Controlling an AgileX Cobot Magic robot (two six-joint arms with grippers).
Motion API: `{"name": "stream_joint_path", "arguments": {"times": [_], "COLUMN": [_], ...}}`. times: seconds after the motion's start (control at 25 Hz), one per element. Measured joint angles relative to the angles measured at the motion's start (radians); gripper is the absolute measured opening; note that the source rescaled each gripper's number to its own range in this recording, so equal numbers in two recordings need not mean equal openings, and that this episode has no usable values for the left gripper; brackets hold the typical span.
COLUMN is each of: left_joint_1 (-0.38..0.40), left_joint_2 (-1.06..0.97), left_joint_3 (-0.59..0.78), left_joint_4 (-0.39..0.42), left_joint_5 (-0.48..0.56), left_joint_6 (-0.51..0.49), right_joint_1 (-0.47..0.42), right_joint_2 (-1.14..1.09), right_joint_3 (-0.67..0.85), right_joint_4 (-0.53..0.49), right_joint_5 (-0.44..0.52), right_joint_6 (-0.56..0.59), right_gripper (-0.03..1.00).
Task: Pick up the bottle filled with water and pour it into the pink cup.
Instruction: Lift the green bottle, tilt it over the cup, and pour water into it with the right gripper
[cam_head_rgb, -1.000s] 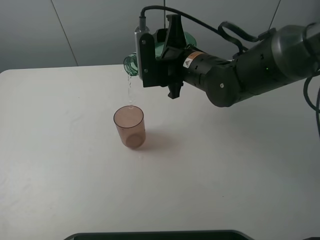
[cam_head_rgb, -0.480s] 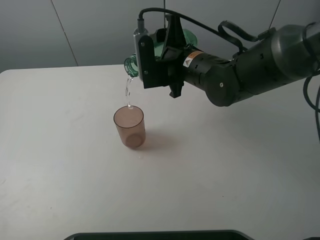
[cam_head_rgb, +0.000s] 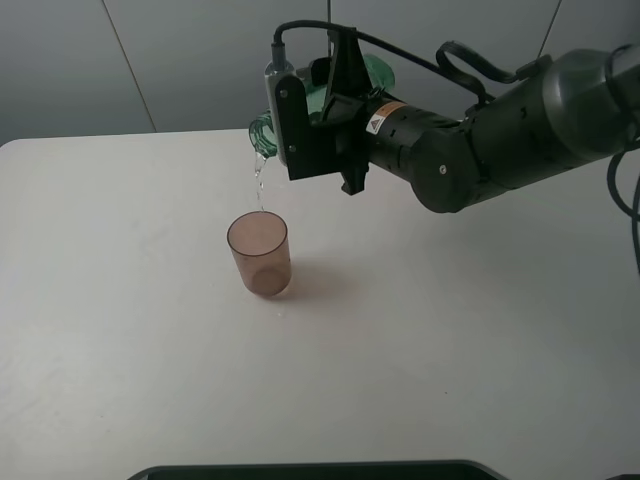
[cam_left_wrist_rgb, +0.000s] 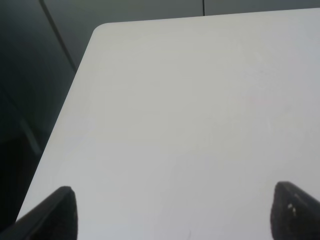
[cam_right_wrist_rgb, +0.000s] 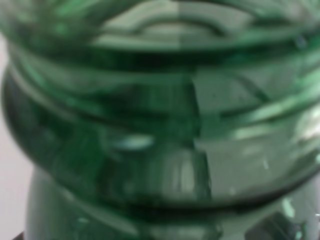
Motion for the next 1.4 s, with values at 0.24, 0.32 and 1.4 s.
{"name": "stream_joint_path", "arguments": {"times": [0.24,0.32,1.4], "left_joint_1": [0.0,0.0,0.0], "left_joint_2": [0.0,0.0,0.0], "left_joint_3": [0.0,0.0,0.0], "left_joint_4": [0.0,0.0,0.0], "left_joint_5": [0.0,0.0,0.0], "left_joint_6": [0.0,0.0,0.0], "right_joint_1": [0.0,0.0,0.0], "right_joint_2": [0.0,0.0,0.0], "right_joint_3": [0.0,0.0,0.0], "right_joint_4": [0.0,0.0,0.0], "right_joint_5": [0.0,0.0,-0.004], "right_joint_6": [-0.012,-0.019,-0.064], "right_gripper": [0.0,0.0,0.0]}}
